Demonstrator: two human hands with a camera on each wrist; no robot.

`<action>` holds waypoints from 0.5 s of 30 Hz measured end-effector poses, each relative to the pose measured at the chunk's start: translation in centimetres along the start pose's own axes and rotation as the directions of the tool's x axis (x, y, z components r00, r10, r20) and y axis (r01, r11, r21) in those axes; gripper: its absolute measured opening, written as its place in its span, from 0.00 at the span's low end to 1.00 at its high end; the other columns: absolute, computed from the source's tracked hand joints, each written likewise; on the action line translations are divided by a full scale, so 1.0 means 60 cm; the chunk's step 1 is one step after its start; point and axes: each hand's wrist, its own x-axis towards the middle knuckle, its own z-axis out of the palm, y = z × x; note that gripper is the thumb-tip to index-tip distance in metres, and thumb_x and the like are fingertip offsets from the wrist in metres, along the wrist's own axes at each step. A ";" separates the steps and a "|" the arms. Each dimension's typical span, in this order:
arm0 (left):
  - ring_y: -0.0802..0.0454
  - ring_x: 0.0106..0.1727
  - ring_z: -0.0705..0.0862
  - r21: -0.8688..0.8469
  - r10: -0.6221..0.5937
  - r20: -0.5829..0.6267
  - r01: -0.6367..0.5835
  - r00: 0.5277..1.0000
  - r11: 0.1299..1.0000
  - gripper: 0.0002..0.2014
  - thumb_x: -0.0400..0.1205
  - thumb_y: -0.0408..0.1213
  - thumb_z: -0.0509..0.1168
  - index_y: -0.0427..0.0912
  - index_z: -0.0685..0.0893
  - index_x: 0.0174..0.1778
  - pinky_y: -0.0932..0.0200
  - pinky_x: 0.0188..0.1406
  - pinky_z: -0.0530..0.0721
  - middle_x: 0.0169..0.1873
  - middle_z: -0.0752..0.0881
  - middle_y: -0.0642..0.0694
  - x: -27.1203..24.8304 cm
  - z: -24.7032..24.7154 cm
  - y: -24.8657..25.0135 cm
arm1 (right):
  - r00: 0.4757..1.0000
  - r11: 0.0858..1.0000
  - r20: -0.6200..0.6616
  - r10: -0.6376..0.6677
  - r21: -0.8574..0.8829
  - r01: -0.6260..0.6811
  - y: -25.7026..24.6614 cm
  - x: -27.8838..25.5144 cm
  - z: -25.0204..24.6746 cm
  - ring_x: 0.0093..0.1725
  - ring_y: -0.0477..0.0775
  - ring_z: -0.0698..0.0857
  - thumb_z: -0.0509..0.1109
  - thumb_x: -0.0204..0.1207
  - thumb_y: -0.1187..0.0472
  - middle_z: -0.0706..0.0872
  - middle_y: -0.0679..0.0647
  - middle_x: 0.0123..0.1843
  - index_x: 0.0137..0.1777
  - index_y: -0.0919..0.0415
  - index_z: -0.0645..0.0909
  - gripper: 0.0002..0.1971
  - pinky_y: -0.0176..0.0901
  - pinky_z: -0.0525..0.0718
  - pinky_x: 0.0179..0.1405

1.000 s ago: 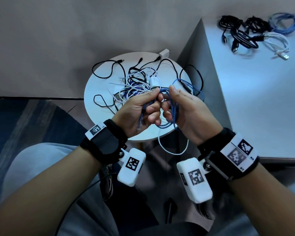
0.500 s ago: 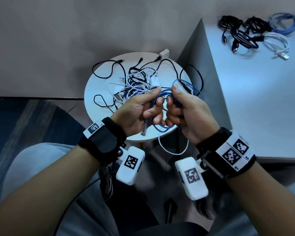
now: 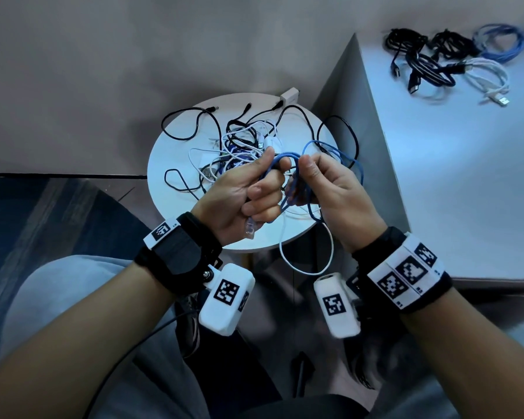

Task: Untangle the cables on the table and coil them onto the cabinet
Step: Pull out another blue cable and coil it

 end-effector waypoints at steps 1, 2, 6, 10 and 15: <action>0.59 0.11 0.63 0.010 0.006 -0.014 -0.006 1.000 1.000 0.20 0.92 0.47 0.46 0.40 0.79 0.48 0.68 0.14 0.65 0.15 0.68 0.55 0.000 -0.001 0.001 | 1.000 0.999 0.017 0.003 0.039 -0.003 -0.001 -0.001 -0.001 0.34 0.51 0.81 0.60 0.87 0.59 0.83 0.57 0.36 0.47 0.65 0.77 0.11 0.45 0.81 0.40; 0.60 0.11 0.65 0.018 0.012 -0.028 -0.012 1.000 1.000 0.20 0.92 0.47 0.46 0.40 0.79 0.48 0.68 0.14 0.68 0.15 0.68 0.55 0.000 0.000 0.001 | 1.000 0.997 0.026 0.012 0.075 -0.014 -0.001 -0.001 0.000 0.34 0.52 0.82 0.62 0.86 0.59 0.82 0.59 0.37 0.48 0.65 0.77 0.10 0.47 0.82 0.41; 0.61 0.12 0.68 0.018 0.007 -0.057 -0.006 0.998 1.000 0.18 0.92 0.47 0.48 0.41 0.77 0.45 0.67 0.15 0.72 0.15 0.67 0.55 0.002 0.002 0.001 | 0.997 0.978 0.058 0.059 0.197 -0.069 -0.007 -0.004 0.004 0.34 0.51 0.83 0.59 0.88 0.60 0.83 0.55 0.35 0.45 0.64 0.77 0.12 0.43 0.80 0.37; 0.60 0.14 0.70 0.039 -0.026 -0.081 0.029 0.996 0.999 0.18 0.92 0.47 0.48 0.42 0.75 0.42 0.63 0.21 0.79 0.15 0.67 0.55 0.003 0.001 0.004 | 0.985 0.931 0.132 0.108 0.334 -0.147 -0.015 -0.008 0.008 0.27 0.51 0.74 0.60 0.86 0.53 0.75 0.53 0.29 0.46 0.64 0.73 0.14 0.42 0.71 0.31; 0.51 0.22 0.78 0.083 -0.063 -0.037 0.066 0.997 0.994 0.21 0.89 0.50 0.53 0.43 0.80 0.36 0.48 0.45 0.81 0.16 0.71 0.52 -0.003 0.002 -0.008 | 0.975 0.959 0.161 0.155 0.213 -0.187 -0.031 -0.008 0.006 0.17 0.50 0.63 0.62 0.80 0.41 0.64 0.49 0.19 0.47 0.65 0.75 0.23 0.43 0.66 0.22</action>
